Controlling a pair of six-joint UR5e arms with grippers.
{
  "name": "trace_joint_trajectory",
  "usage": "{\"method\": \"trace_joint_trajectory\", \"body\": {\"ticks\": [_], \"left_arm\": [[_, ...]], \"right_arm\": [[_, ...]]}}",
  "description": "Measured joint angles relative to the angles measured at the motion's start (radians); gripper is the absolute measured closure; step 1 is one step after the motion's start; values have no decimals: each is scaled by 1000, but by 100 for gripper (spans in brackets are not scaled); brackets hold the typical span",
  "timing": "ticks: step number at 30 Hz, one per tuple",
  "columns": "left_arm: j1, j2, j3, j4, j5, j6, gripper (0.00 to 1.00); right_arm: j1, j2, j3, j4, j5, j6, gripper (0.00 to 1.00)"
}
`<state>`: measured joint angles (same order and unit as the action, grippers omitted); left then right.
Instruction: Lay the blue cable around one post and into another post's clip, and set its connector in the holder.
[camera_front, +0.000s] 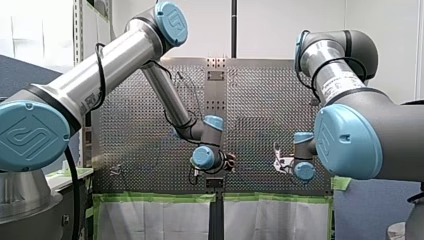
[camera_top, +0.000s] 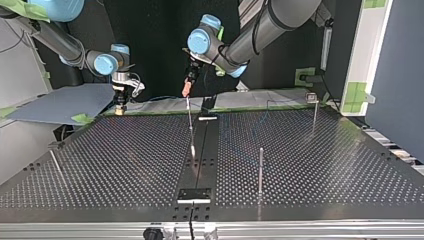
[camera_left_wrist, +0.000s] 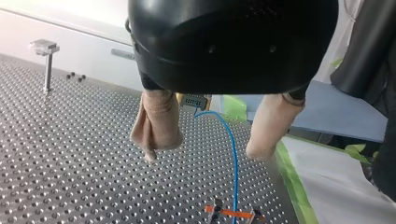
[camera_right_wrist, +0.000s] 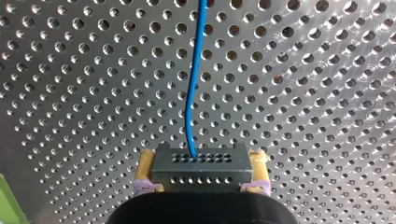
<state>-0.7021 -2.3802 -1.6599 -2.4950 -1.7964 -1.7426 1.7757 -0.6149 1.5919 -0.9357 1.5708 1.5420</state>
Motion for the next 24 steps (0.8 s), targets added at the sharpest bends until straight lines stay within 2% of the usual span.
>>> {"method": "trace_joint_trajectory", "body": {"ticks": [6, 18, 24], "left_arm": [[1, 0, 0, -2, -2, -41, 0], [2, 0, 0, -9, -5, -48, 0], [0, 0, 0, -28, -21, -57, 0]], "right_arm": [[0, 0, 0, 0, 0, 0, 100], [0, 0, 0, 1, 0, 0, 100], [0, 0, 0, 1, 0, 0, 100]]}}
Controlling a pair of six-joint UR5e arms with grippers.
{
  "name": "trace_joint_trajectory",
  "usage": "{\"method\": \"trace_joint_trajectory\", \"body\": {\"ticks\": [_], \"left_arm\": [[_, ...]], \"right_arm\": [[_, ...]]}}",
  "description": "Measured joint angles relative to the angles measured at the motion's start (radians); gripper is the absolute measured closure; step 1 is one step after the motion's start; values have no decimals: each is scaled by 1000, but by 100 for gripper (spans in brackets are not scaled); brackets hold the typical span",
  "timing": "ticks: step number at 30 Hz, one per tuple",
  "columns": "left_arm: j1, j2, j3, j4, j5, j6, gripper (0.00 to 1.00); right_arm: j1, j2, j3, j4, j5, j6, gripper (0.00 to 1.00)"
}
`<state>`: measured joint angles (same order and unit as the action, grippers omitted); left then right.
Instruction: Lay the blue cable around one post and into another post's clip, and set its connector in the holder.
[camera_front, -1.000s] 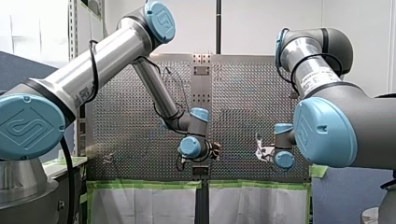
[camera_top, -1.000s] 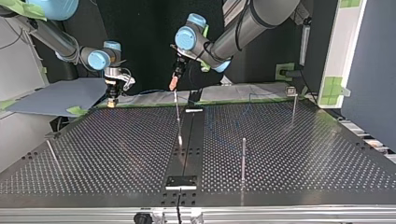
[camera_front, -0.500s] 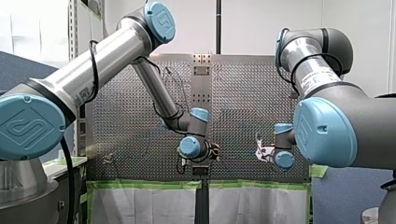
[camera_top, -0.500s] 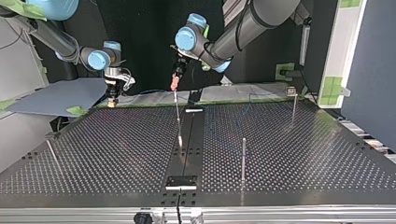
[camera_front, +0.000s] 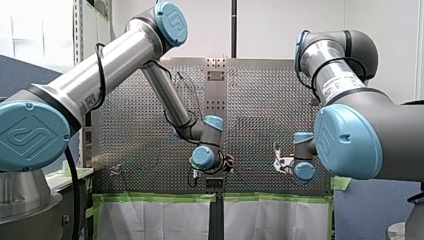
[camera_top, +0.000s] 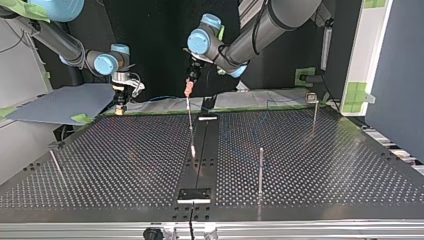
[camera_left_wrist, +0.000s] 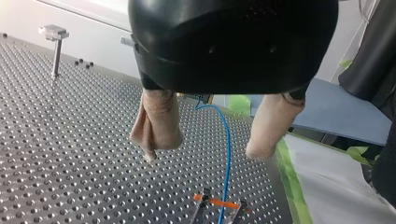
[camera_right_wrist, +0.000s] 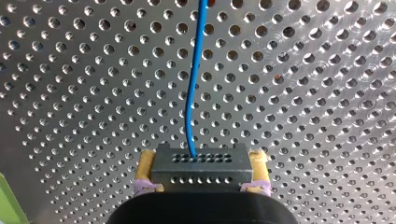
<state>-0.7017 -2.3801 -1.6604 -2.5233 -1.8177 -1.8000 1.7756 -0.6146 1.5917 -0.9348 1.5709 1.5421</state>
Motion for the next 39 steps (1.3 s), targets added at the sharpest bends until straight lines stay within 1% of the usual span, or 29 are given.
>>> {"method": "trace_joint_trajectory", "body": {"ticks": [4, 10, 26, 39], "left_arm": [[0, 0, 0, -28, -20, -13, 0], [0, 0, 0, -51, -26, -17, 0], [3, 0, 0, -63, -29, -22, 0], [3, 0, -1, -64, -42, -22, 0]], "right_arm": [[0, 0, 0, 0, 0, 0, 100], [0, 0, 0, 0, 0, 0, 100], [0, 0, 0, -2, 0, 1, 100], [-1, 0, 0, -1, 0, 1, 100]]}}
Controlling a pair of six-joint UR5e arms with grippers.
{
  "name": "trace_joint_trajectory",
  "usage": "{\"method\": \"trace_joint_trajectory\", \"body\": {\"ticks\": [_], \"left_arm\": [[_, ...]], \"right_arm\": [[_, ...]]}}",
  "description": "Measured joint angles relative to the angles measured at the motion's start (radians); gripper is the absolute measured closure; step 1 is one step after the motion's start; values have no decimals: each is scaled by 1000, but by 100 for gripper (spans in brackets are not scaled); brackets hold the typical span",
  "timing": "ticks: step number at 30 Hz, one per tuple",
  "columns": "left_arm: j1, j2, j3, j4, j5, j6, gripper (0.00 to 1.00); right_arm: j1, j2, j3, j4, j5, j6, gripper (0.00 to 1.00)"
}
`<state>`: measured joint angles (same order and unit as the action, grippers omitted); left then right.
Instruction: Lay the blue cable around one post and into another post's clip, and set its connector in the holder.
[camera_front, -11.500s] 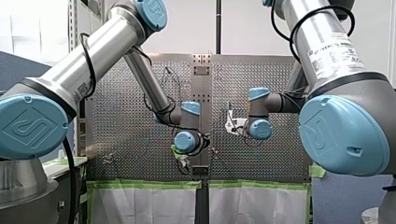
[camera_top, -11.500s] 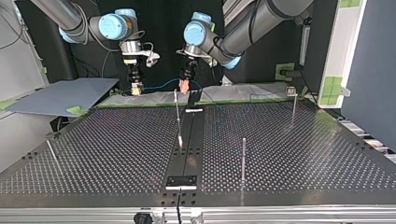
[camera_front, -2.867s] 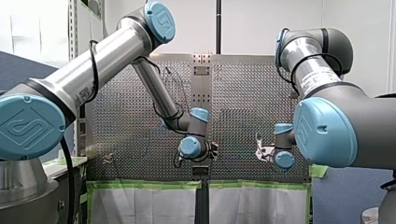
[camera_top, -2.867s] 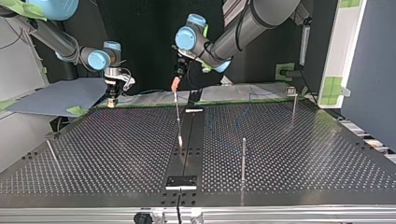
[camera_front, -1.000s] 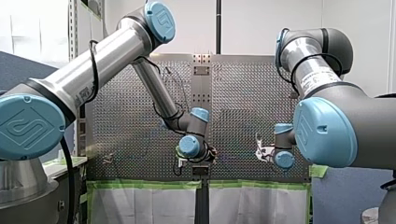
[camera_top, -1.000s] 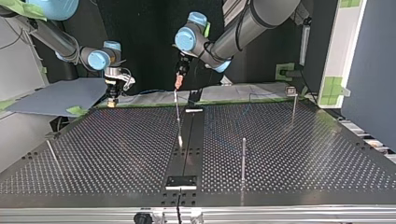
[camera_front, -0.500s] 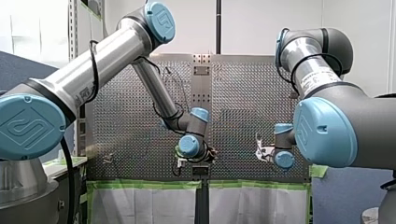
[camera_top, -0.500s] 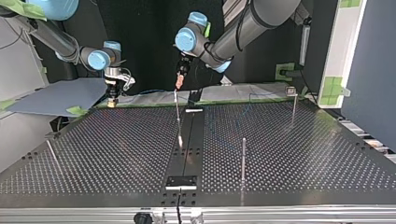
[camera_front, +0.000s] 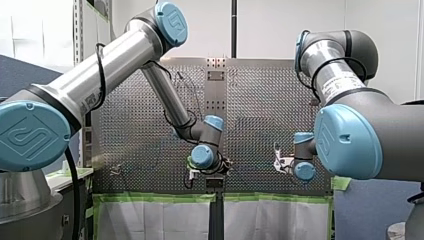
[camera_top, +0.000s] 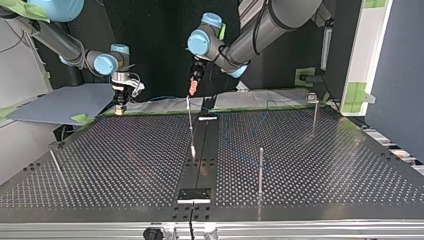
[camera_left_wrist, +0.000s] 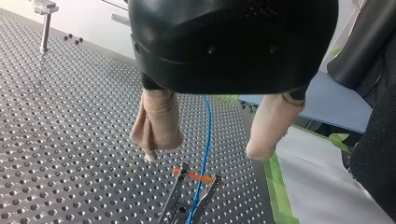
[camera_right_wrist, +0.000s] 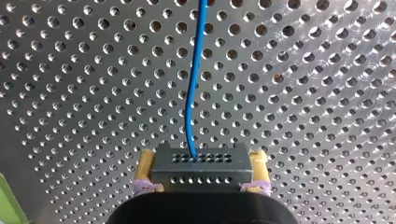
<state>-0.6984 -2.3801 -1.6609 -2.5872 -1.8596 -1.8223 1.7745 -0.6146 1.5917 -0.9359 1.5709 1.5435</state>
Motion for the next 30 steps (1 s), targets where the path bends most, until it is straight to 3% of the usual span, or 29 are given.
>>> {"method": "trace_joint_trajectory", "body": {"ticks": [24, 30], "left_arm": [[0, -1, 0, -2, 0, 0, 0], [3, 14, 0, -32, -33, -9, 0]], "right_arm": [[-2, 0, 0, 1, 0, 0, 100], [-2, 0, 0, 1, 0, 0, 100]]}}
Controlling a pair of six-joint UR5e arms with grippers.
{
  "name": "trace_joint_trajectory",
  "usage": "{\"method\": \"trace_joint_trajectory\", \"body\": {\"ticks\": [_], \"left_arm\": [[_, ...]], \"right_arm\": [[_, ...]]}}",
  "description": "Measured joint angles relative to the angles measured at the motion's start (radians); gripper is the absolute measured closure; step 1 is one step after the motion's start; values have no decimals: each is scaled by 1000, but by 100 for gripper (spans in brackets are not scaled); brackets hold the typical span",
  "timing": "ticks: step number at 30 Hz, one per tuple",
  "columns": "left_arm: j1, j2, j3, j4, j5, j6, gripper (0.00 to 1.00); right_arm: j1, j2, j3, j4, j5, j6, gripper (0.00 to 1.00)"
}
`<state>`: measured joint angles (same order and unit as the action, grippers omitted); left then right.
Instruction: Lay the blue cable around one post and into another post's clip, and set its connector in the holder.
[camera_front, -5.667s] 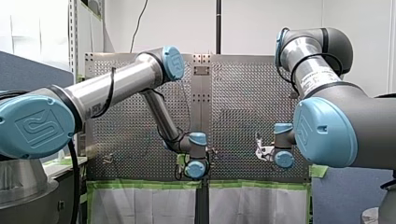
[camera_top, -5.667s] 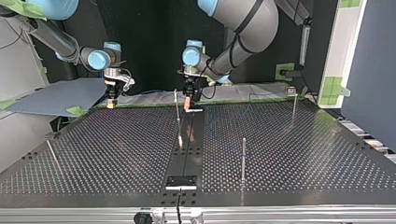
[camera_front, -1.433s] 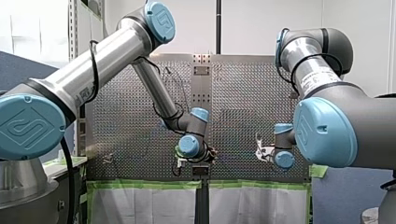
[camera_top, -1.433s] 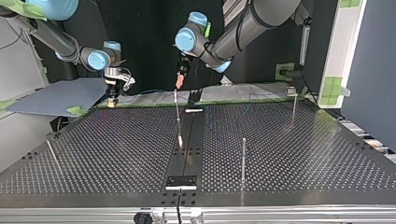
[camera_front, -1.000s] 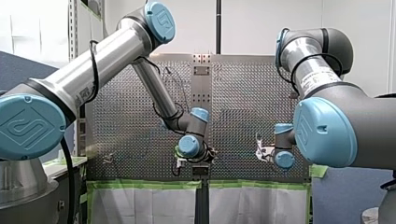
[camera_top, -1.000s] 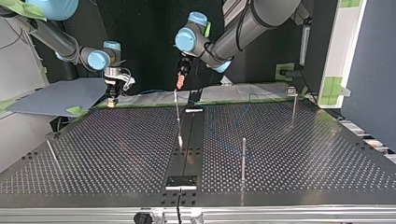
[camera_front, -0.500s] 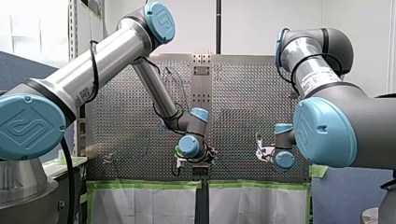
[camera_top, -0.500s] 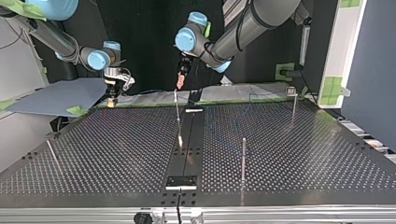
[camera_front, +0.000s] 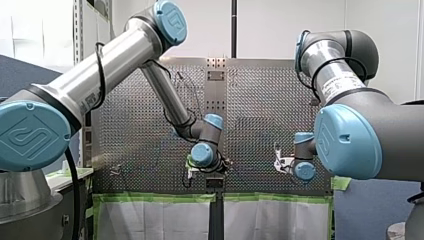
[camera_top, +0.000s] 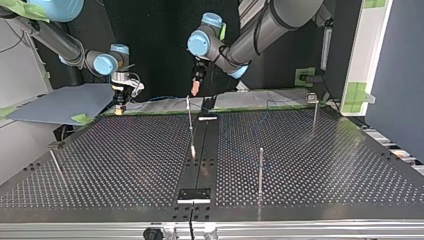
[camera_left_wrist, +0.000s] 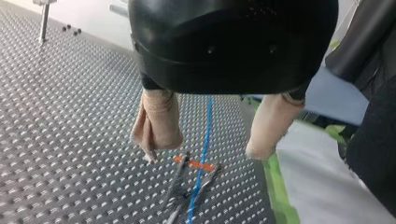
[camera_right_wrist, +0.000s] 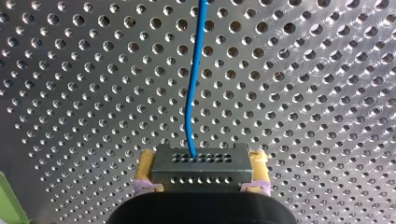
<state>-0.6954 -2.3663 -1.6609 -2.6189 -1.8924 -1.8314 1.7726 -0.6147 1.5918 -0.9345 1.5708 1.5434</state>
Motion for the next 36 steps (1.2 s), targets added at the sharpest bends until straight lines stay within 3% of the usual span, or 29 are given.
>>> {"method": "trace_joint_trajectory", "body": {"ticks": [12, 22, 28, 36], "left_arm": [[3, 101, -11, -53, -109, -96, 0], [63, 199, -33, -86, -203, -193, 0], [111, 252, -32, -92, -206, -246, 0], [144, 318, -32, -98, -238, -312, 0]], "right_arm": [[0, 0, 0, -4, 0, 0, 100], [-3, 0, 0, -8, 0, 5, 100], [-6, 1, 0, -12, -4, 9, 100], [-9, 2, 0, -13, -5, 12, 100]]}}
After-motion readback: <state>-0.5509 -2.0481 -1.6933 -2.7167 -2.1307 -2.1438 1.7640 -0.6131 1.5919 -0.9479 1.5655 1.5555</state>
